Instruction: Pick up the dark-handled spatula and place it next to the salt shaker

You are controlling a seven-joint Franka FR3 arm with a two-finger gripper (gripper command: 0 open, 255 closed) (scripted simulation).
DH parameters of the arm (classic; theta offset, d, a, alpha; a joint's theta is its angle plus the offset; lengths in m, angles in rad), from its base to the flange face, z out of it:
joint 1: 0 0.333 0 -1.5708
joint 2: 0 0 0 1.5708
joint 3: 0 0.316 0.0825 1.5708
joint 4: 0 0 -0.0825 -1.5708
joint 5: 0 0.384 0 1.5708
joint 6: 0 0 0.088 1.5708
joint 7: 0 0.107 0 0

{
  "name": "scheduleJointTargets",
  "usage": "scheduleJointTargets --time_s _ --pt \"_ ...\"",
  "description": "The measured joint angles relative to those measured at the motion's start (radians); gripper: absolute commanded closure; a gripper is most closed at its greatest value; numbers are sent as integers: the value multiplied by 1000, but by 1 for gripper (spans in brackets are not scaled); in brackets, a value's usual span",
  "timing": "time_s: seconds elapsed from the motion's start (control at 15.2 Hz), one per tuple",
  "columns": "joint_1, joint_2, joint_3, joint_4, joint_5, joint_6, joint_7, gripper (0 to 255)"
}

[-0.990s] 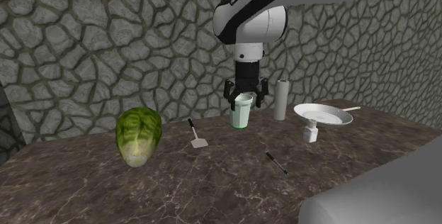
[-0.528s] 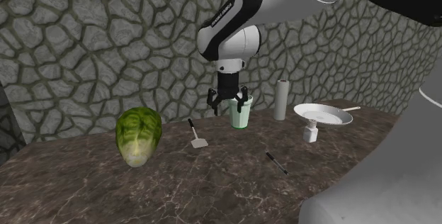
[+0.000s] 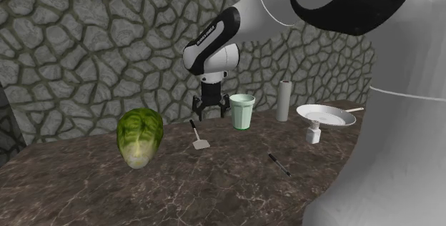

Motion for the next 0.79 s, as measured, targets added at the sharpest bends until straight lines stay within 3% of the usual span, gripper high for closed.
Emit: scheduleJointTargets --time_s 0.46,0.79 --pt "73 264 9 238 -105 28 99 0" --pt "91 335 1 272 -132 65 118 0"
